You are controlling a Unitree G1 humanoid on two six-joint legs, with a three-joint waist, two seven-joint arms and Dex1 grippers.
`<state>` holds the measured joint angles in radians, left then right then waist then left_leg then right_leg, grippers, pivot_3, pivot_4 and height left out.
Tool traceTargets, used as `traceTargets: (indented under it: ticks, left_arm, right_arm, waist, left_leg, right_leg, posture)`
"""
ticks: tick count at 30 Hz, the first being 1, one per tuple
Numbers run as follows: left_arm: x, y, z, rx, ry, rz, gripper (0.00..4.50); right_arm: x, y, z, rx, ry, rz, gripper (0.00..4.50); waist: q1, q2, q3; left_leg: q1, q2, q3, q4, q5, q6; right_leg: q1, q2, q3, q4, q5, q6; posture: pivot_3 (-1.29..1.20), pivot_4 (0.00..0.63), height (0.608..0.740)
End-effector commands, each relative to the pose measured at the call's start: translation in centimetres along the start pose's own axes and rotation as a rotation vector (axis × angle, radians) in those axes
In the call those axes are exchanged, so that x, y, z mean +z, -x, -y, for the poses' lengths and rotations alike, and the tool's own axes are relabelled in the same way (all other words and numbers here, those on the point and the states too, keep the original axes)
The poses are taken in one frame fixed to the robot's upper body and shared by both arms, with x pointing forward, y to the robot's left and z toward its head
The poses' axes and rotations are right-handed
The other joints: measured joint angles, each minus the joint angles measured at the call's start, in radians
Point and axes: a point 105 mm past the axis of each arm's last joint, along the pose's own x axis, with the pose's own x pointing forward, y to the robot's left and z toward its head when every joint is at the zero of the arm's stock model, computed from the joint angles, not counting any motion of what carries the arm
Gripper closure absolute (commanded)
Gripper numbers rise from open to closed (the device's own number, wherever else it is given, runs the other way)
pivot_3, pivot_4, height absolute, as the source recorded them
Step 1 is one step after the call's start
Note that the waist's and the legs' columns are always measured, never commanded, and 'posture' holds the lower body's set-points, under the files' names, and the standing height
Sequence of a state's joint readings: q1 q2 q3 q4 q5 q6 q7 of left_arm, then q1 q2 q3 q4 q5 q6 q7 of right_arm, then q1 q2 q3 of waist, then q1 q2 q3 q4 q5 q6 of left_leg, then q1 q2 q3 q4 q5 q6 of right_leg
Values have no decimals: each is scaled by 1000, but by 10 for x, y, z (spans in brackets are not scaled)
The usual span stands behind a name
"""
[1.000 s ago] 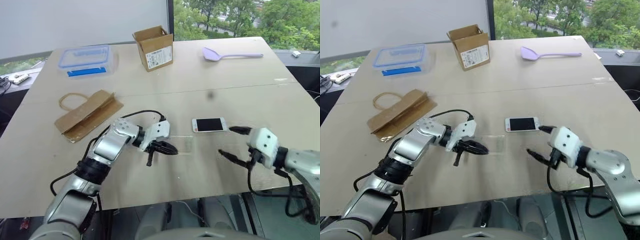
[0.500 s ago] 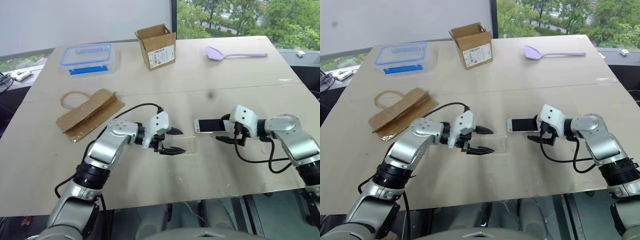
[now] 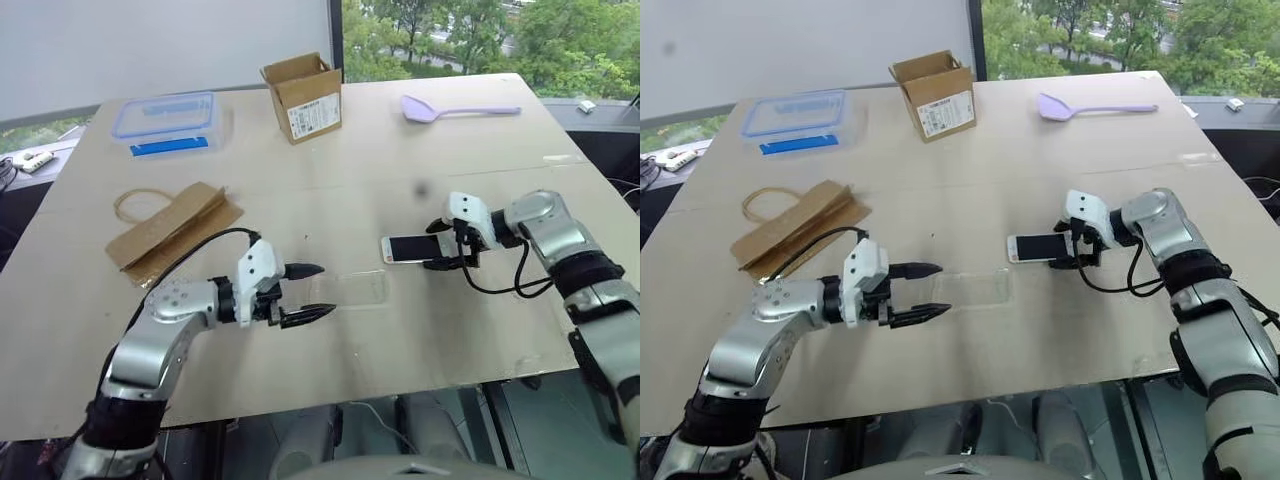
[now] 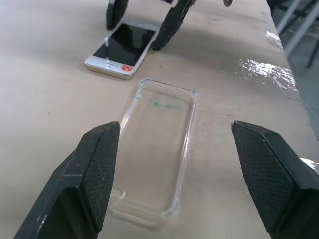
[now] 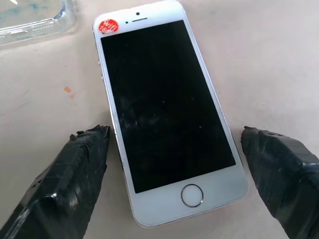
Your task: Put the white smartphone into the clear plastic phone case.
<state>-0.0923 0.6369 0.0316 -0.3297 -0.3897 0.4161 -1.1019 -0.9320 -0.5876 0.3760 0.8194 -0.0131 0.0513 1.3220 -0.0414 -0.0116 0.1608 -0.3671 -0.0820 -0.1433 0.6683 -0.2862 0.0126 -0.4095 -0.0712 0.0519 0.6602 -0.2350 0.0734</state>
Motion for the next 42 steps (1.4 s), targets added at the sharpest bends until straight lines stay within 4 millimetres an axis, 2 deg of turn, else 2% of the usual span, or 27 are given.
traceTargets:
  ticks: [1,2,5,8,11,13,15,18,22,26,29,36,42]
  left_arm:
    - [11,6,4,33,-62,45,801]
    - [10,8,5,41,-63,45,801]
    - [7,11,5,68,-59,43,801]
    - [1,16,3,100,-43,32,801]
    - [-3,22,-2,134,-24,28,801]
    - [-6,27,-5,152,-16,17,801]
    - [-8,30,-8,163,-9,11,801]
    - [-14,33,-14,167,-5,-9,801]
    - [-28,37,-20,149,-8,-53,801]
    - [-32,40,-27,159,-6,-55,801]
    - [-33,40,-27,155,-12,-56,801]
    - [-35,40,-23,155,-17,-56,801]
    - [-36,38,-21,161,-12,-52,801]
  right_arm:
    - [-32,-5,-5,31,-53,-119,1109]
    - [-36,-5,-4,27,-43,-133,1543]
    - [-36,-3,-2,9,-19,-124,1567]
    - [-19,7,2,-44,29,-22,1568]
    - [10,21,-3,-88,70,91,1572]
    - [30,27,-15,-97,102,130,1647]
    - [41,29,-28,-96,120,127,1738]
    - [58,16,-56,-83,126,44,1738]
    - [86,0,-80,-66,163,29,1738]
    - [86,-13,-92,-49,227,-24,1738]
    - [82,-17,-94,-43,263,-53,1738]
    - [74,-20,-98,-27,321,-105,1738]
    - [82,-18,-107,3,398,-77,1738]
  waist:
    - [4,0,0]
    - [5,-1,-1]
    - [4,-1,-2]
    - [7,-1,-2]
    - [14,1,-1]
    - [19,3,1]
    - [21,4,0]
    - [19,4,1]
    - [22,5,1]
    - [32,5,1]
    - [32,4,1]
    - [25,4,1]
    - [27,4,1]
  left_leg:
    - [2,0,0,0,0,0]
    - [4,0,-1,0,0,1]
    - [7,0,-1,0,-1,1]
    - [7,0,-2,0,-1,1]
    - [5,0,-3,0,-1,1]
    - [1,0,-3,-1,-1,1]
    - [-8,0,-3,-1,1,-3]
    - [-18,1,-1,0,2,-4]
    - [-20,2,0,-1,2,-4]
    - [-20,0,-1,0,2,-4]
    - [-21,-1,-1,0,2,-4]
    - [-21,0,-2,0,2,-4]
    - [-22,0,-2,0,2,-4]
  right_leg:
    - [2,0,0,0,0,0]
    - [3,0,-1,0,0,0]
    - [6,0,-2,-1,0,0]
    - [7,0,-2,-1,0,0]
    - [6,0,-3,-1,0,0]
    - [2,-1,-2,-1,0,0]
    - [-8,-1,-2,0,0,0]
    - [-19,-1,0,2,0,0]
    - [-22,-2,1,1,0,0]
    - [-21,-1,-1,0,0,0]
    - [-21,-2,-2,-2,0,0]
    - [-22,-2,-2,-1,0,0]
    - [-21,-1,-2,-2,0,0]
  posture:
    - [0,150,740]
    - [0,150,740]
    - [0,150,740]
    - [0,150,740]
    - [0,150,740]
    - [0,150,740]
    - [0,150,740]
    - [0,150,740]
    - [0,150,740]
    - [0,150,740]
    - [0,150,740]
    - [0,150,740]
    - [0,150,740]
